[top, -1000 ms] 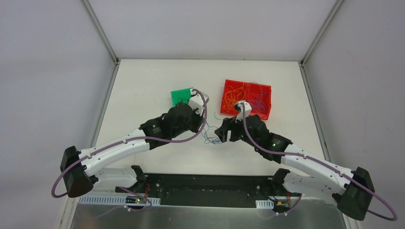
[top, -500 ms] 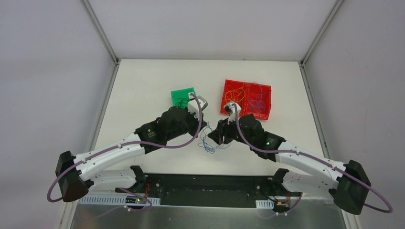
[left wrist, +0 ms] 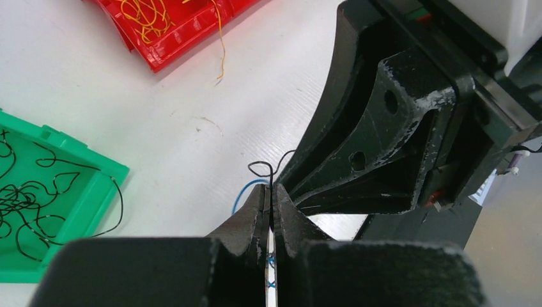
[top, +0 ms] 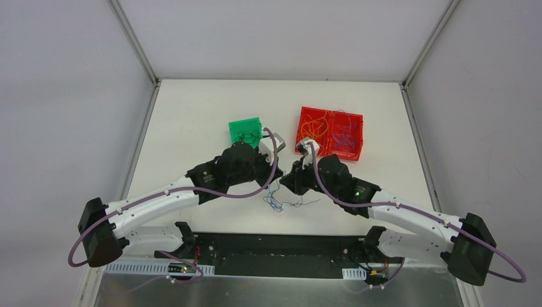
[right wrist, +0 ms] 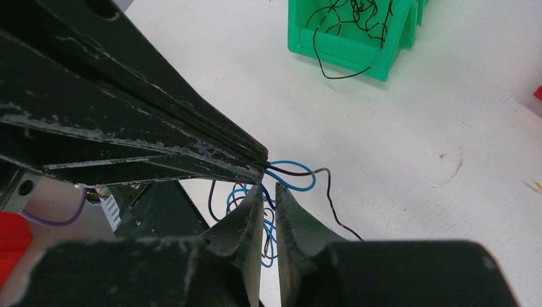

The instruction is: Untangle the cables

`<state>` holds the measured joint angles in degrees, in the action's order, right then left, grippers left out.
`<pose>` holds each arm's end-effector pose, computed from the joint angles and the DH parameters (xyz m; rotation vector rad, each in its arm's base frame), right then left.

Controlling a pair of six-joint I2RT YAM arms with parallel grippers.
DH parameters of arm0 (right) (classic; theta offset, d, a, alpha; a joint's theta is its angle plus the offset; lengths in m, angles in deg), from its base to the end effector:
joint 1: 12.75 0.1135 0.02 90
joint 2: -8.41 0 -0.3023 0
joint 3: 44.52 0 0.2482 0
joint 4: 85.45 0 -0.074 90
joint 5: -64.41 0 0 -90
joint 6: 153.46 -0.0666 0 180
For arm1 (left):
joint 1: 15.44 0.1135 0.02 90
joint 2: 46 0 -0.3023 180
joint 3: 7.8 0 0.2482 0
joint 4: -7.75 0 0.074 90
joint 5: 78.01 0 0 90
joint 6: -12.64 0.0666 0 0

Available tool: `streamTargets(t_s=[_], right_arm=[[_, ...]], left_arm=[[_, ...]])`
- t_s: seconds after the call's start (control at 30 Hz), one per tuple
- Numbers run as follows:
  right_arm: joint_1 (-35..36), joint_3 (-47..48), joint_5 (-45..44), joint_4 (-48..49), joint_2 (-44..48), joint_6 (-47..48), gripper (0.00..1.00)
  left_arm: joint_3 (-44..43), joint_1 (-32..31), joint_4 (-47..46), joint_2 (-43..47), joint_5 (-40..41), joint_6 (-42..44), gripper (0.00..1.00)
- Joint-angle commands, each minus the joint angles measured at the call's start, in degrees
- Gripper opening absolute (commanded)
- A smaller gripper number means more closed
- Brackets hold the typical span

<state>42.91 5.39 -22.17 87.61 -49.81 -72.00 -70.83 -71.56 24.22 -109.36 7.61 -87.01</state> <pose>0.1332 0.2020 0.2977 -0.8075 1.7423 0.8278 0.1447 -0.2246 0.3417 0.8219 1.7737 -0.8507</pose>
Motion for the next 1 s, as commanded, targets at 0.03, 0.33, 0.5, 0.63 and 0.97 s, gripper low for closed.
streamTargets(t_s=[0.03,0.33,0.5,0.63,0.97], right_arm=[[0.72,1.02,-2.86,1.77,0.33,0.89,0.09],[0.69,0.92,-5.69,0.51,2.26,0.58,0.00],[0.74,0.58,-11.47,-0.65,3.82,-0.58,0.00],[0.74,0.17,-13.83,-0.89,5.26,-1.31,0.00],[0.68,-1.29,-23.70,-2.59,11.88,-2.46,0.00]], left_arm=[[-2.64,0.55,-0.28,-0.12,-1.67,0.28,0.00],[-1.57,0.78,1.05,1.57,12.09,-2.15,0.00],[-0.45,4.29,2.65,3.11,17.16,-6.10,0.00],[1.12,6.72,2.83,5.35,19.41,-8.54,0.13],[2.12,7.01,2.51,6.71,20.38,-8.08,0.00]])
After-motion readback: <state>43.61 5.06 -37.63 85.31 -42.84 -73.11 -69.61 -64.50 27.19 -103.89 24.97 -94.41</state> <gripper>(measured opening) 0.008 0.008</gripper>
